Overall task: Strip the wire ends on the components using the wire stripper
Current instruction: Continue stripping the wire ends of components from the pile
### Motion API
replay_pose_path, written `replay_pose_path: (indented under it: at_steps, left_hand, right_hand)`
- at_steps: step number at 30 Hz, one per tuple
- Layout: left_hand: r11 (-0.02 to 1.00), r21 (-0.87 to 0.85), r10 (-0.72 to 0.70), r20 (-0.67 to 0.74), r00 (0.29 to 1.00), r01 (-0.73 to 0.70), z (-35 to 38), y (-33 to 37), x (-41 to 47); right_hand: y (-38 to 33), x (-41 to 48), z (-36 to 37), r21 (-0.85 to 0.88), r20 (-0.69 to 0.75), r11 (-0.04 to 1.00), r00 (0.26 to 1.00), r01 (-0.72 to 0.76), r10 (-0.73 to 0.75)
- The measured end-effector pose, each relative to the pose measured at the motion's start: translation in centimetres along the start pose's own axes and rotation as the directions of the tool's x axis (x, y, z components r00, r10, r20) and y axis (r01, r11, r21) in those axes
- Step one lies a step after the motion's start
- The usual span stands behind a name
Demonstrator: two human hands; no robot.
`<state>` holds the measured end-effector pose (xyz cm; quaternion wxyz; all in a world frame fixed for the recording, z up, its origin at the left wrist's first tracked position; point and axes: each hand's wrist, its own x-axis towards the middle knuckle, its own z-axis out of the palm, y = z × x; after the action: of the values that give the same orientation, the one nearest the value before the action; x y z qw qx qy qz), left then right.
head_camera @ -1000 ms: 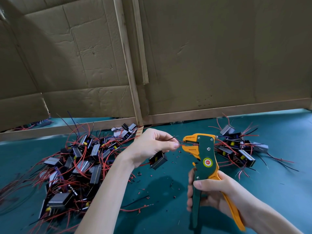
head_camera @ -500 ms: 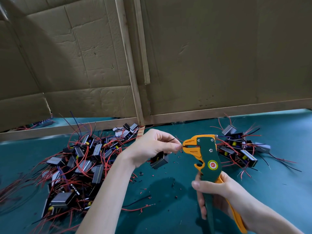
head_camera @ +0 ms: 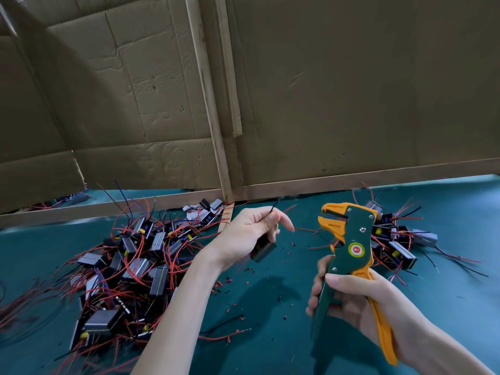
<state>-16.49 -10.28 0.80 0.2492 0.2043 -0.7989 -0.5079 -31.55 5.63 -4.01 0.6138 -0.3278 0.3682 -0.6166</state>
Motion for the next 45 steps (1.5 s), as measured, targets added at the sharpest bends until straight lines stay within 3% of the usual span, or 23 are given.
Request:
replay_pose_path:
  at_steps: [4, 10, 13, 23, 37, 45]
  left_hand:
    - [0.982, 0.125, -0.131, -0.1, 0.986, 0.143, 0.5, 0.3, 0.0]
    - [0.978, 0.196, -0.038, -0.137, 0.99, 0.065, 0.7, 1.3, -0.2]
    - [0.987, 0.159, 0.017, -0.09, 0.996, -0.003, 0.7, 1.7, -0.3]
    - [0.997, 0.071, -0.038, 0.133, 0.99, 0.029, 1.1, 2.6, -0.8]
    - [0.999, 0.035, -0.036, 0.197, 0.98, 0.03, 0.6, 1.9, -0.5]
    - [1.0, -0.015, -0.022, 0.235, 0.972, 0.026, 0.0, 1.7, -0.7]
  right_hand:
    - [0.0, 0.2, -0.2, 0.0, 0.009, 1.0, 1.0, -0.018, 0.018]
    - [-0.1, -0.1, 0.2, -0.043, 0.02, 0.999, 1.0, -0.017, 0.018]
    - [-0.2, -0.2, 0.4, -0.065, 0.011, 0.998, 1.0, -0.012, 0.012]
    - [-0.1, 0.1, 0.0, -0.068, 0.059, 0.997, 0.997, -0.04, 0.044]
    - [0.1, 0.3, -0.7, -0.157, 0.167, 0.987, 0.983, -0.044, 0.07]
    - [0.5, -0.4, -0.3, -0.241, 0.079, 0.969, 0.994, -0.057, 0.078]
